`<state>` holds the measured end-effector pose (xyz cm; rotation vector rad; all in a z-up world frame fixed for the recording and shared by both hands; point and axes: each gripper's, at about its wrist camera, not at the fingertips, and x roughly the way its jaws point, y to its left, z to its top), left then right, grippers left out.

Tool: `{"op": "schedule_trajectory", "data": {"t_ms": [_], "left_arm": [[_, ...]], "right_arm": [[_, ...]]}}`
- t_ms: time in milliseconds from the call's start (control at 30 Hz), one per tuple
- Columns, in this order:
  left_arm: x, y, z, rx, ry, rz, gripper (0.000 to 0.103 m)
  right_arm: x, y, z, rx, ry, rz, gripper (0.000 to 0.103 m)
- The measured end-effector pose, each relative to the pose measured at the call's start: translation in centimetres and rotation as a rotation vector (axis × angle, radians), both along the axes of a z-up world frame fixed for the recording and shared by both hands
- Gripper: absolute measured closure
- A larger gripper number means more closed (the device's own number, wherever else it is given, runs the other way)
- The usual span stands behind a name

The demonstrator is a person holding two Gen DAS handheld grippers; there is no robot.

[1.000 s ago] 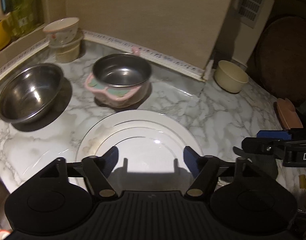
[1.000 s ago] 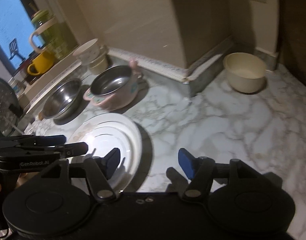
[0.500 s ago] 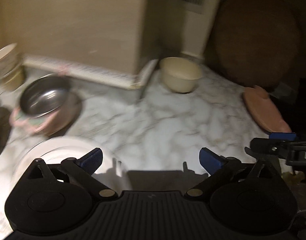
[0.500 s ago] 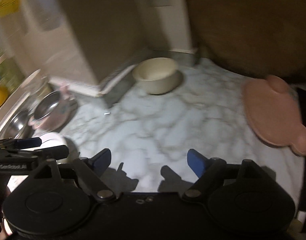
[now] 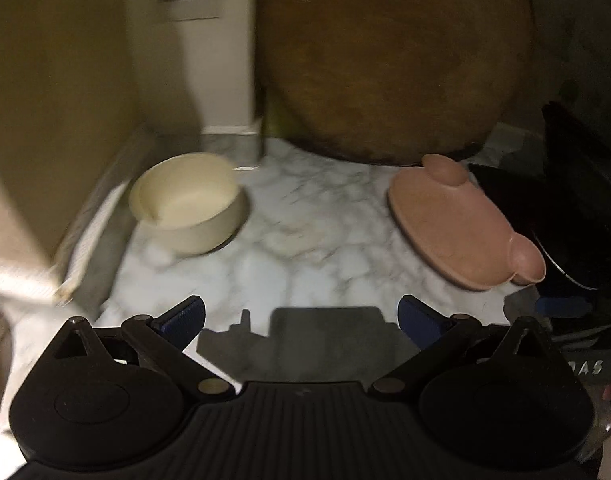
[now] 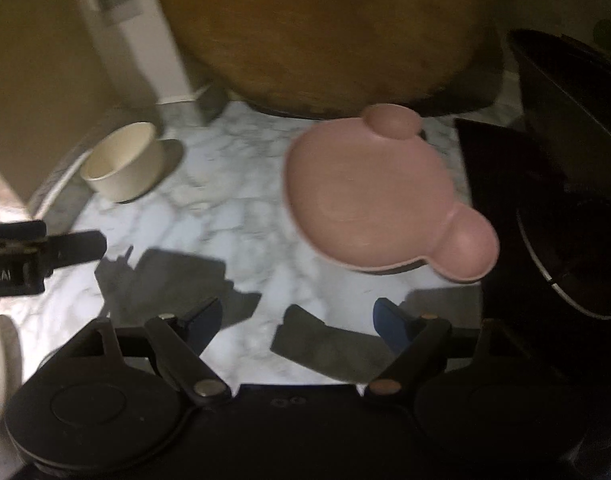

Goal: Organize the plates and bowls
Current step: 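Move both grippers to the pink bear-shaped plate, then close both grippers on the rim of the pink bear-shaped plate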

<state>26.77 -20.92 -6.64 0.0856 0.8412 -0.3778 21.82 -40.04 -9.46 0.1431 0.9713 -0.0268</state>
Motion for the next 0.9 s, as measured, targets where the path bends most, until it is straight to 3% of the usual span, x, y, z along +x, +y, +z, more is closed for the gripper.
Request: {"op": "schedule_trajectory", "data": {"t_ms": [300,667,800,900], "left_arm": [[5.2,-6.1,-1.4,-0.011,0.035,-0.048,0.000],[11.1,-11.0,-3.2,-0.053,0.132,-0.055,0.001],[12.5,-12.2,-3.9,-0.061,0.163,-0.074,0.009],[13.4,-12.9,-4.5,-0.065,0.189,-0.078,0.013]], "right_arm": [[3.2,-2.1,-2.3,-0.055,0.067,0.006,0.024],[4.9,-2.2,-1.8,-0.096,0.053,0.063,0.026],[5.6,-3.2,-1.2,-0.144,0.037,0.052,0.027],[6.0,-3.9,-1.3,-0.126,0.062,0.059,0.031]]}}
